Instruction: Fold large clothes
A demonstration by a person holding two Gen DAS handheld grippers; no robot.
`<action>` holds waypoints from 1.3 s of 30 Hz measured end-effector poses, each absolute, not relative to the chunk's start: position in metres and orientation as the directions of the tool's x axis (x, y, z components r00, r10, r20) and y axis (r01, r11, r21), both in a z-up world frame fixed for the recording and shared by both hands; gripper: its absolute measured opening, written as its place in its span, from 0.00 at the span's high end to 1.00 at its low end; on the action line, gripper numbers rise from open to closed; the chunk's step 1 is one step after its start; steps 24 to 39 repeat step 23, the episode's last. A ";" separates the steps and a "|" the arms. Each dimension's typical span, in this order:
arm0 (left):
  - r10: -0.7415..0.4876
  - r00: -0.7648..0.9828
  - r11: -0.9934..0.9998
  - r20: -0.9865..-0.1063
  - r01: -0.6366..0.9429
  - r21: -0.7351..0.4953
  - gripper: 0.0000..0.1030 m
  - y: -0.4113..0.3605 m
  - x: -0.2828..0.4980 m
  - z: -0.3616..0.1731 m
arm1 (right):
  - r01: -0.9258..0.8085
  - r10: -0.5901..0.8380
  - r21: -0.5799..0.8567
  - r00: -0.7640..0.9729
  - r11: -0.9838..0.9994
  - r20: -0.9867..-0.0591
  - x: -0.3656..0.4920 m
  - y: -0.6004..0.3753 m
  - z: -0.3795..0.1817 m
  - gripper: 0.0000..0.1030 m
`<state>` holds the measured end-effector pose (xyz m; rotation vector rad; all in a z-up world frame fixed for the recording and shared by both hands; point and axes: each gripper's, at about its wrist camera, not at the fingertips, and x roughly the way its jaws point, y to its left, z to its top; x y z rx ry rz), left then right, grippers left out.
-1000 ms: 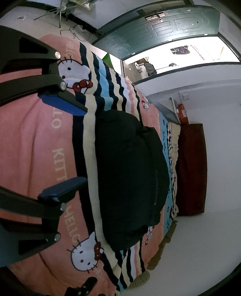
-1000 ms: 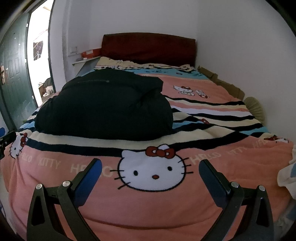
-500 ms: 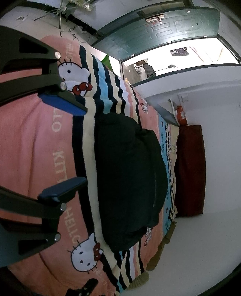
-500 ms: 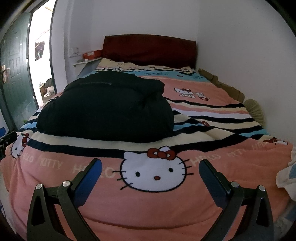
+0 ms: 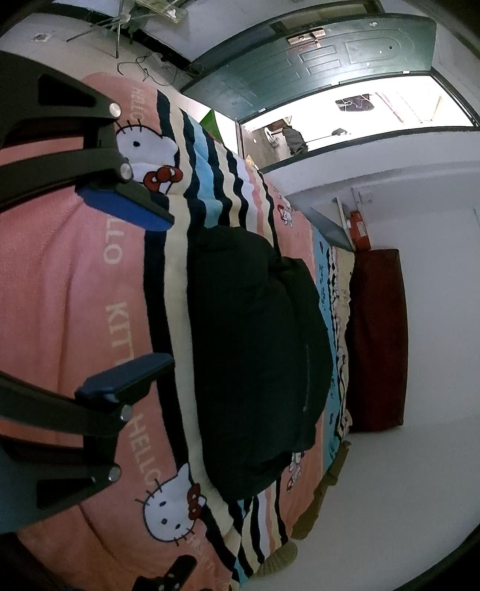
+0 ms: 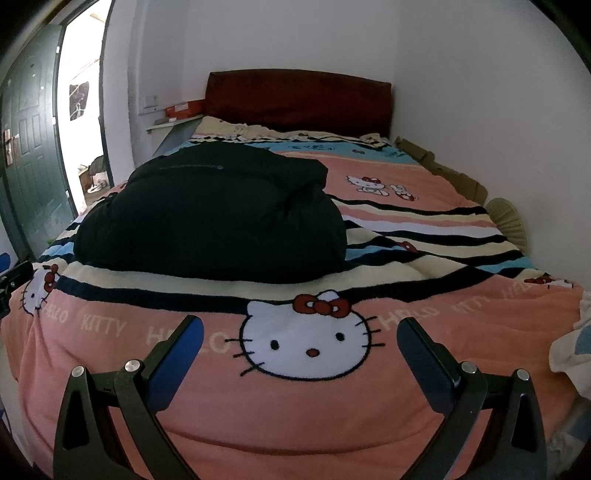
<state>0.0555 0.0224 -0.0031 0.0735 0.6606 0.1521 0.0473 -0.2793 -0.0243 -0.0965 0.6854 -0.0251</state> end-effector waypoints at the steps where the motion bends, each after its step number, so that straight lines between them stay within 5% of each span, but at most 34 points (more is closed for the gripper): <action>1: 0.163 0.779 0.986 -0.606 -0.116 0.117 0.35 0.023 0.056 -0.003 | -0.008 -0.055 -0.097 0.774 0.995 -0.631 0.047 -0.279 -0.024 0.01; 39: 0.152 0.777 0.988 -0.610 -0.103 0.116 0.35 0.022 0.056 -0.005 | -0.010 -0.056 -0.101 0.770 0.995 -0.635 0.046 -0.277 -0.025 0.01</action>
